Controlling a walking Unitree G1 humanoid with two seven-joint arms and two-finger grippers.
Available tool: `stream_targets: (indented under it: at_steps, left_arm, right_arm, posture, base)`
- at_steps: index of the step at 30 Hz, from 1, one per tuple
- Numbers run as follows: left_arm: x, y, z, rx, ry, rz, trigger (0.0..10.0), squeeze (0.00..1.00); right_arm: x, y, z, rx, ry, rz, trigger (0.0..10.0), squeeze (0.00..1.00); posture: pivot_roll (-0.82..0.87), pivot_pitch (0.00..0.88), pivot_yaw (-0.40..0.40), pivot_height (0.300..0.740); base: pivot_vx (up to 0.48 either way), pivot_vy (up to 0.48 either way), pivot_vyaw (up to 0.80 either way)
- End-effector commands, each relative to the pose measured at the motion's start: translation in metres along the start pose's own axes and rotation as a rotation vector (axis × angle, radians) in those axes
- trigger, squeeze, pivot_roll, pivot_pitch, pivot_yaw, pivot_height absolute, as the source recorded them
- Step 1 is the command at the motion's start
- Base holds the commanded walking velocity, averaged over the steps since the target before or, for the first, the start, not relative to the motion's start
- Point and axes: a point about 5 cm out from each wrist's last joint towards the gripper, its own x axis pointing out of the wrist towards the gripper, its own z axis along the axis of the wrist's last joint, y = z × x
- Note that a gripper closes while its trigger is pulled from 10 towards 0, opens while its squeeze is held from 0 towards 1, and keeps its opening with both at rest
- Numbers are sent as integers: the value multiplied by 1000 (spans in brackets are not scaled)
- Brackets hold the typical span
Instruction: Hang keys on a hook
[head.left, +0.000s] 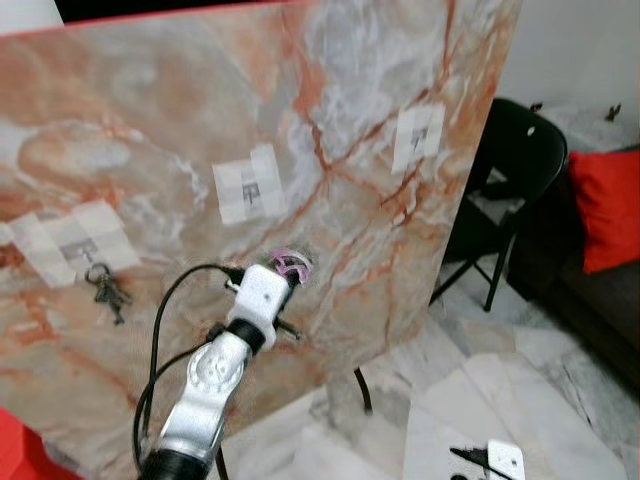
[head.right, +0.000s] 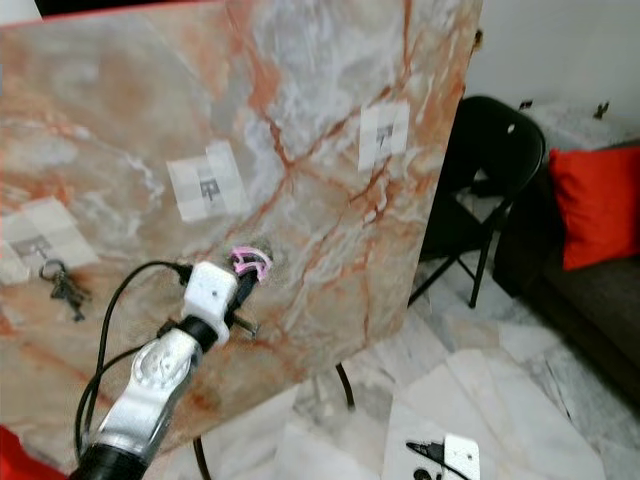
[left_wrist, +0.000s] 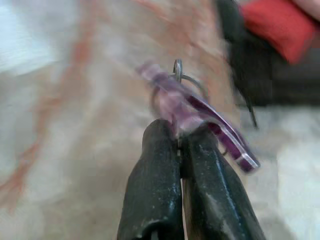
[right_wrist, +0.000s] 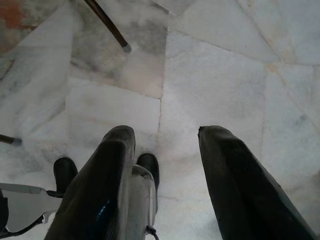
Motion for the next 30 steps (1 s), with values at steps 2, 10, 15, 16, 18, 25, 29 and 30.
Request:
stream_targets:
  at_steps: [2,10,15,16,18,25,29,30]
  left_arm:
    - [-2,-10,3,197,7,-145,10000,0]
    - [-9,8,-16,372,144,-113,10000,0]
    - [-5,6,-3,231,61,-72,10000,0]
    - [-3,5,1,177,38,-61,10000,0]
    - [-3,5,2,153,30,-55,10000,0]
    - [-1,31,9,-110,-27,184,10000,0]
    - [-2,44,13,-215,-58,283,10000,0]
    - [-2,47,14,-241,-66,307,10000,0]
  right_arm:
    - [0,-1,2,-19,-2,2,10000,0]
    - [0,0,2,-20,-1,2,10000,0]
    - [1,0,3,-21,-1,2,10000,0]
    - [1,0,3,-22,-1,2,10000,0]
    - [1,0,3,-22,-1,2,10000,0]
    - [1,1,3,-28,0,5,10000,0]
    - [1,0,3,-31,1,5,10000,0]
    - [1,0,3,-32,1,5,10000,0]
  posture:
    - [90,0,-48,713]
    - [90,0,-45,713]
    - [92,0,-48,713]
    - [92,0,-48,713]
    - [92,0,-48,713]
    - [92,0,-48,713]
    - [92,0,-50,713]
    - [93,0,-52,713]
  base:
    - [0,0,0]
    - [0,0,0]
    - [0,0,0]
    - [0,0,0]
    - [0,0,0]
    - [0,0,0]
    - [0,0,0]
    - [0,0,0]
